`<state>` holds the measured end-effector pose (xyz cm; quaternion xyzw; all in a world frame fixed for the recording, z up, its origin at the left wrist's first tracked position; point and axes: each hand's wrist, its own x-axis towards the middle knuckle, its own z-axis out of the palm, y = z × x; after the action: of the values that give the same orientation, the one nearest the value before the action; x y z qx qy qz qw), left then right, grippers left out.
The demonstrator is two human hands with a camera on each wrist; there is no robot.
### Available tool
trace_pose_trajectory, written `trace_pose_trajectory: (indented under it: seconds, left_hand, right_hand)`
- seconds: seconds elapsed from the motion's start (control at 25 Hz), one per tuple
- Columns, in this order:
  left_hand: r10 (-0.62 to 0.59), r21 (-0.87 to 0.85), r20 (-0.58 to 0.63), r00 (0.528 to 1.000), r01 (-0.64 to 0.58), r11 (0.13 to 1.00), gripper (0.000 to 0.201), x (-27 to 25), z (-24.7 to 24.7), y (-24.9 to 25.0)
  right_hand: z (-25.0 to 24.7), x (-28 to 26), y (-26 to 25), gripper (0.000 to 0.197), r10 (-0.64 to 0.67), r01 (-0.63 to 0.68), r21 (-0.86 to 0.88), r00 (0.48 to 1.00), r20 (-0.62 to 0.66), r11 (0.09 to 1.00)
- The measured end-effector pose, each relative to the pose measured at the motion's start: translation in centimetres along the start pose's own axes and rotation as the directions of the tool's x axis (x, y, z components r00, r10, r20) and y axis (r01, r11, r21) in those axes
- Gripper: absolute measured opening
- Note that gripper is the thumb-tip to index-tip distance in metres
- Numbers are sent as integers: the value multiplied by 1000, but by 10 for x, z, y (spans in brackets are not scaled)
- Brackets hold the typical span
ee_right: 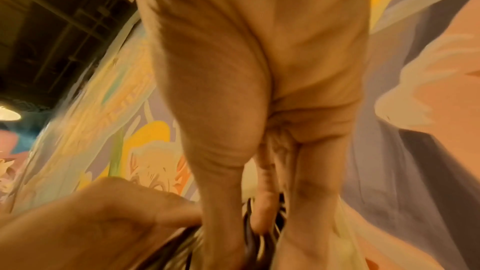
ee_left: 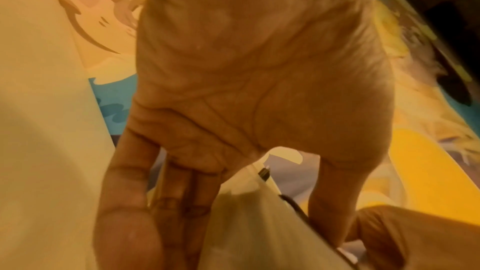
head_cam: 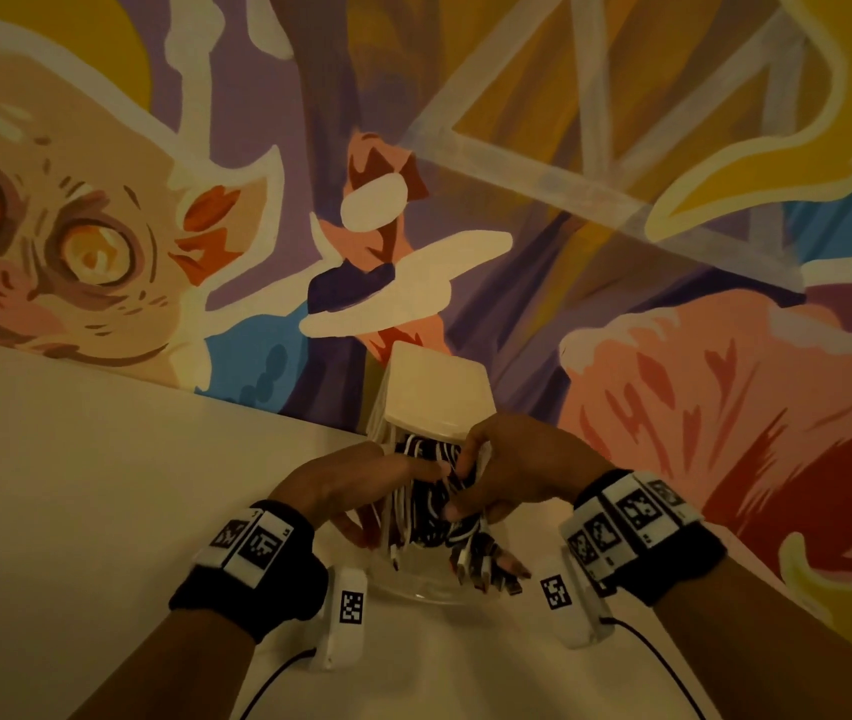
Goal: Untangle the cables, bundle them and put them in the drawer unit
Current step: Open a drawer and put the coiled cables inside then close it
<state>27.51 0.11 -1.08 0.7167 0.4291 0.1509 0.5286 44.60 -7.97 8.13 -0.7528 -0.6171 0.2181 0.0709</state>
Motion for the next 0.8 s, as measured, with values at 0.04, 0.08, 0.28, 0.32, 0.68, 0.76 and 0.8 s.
trace_pose_trajectory:
  seconds: [0.04,0.08,0.28,0.32,0.68,0.76,0.8]
  left_hand:
    - [-4,18,-8,1000,4,1000,56,1,1,-1]
    - [-2,18,-25,1000,2,1000,54,3,3,-2]
    - [58,-47,-109,992,-64,997,40,8,5,-3]
    - [64,-74,-129,990,-74,994,39,10,6,-3]
    - [-35,-499,-60,998,0,867,54,6,16,-1]
    - [-34,-502,-6,999,26,865,75,8,11,-4]
    - [-29,-497,-13,999,19,868,80,8,9,-5]
  right_hand:
    - [3,1,2,27,-13,13,15,999,-32,1000]
    - [5,2,4,27,-22,25,39,998,-63,999]
    - [-6,-2,16,21,-33,31,303,999,2,953]
    - [-8,-1,16,22,-27,26,291,1000,-3,956]
    - [1,16,26,16,-155,132,-87,909,-388,987]
    - [-2,14,26,16,-140,107,-112,923,-359,988]
    - [-4,12,25,16,-129,95,-116,933,-337,989]
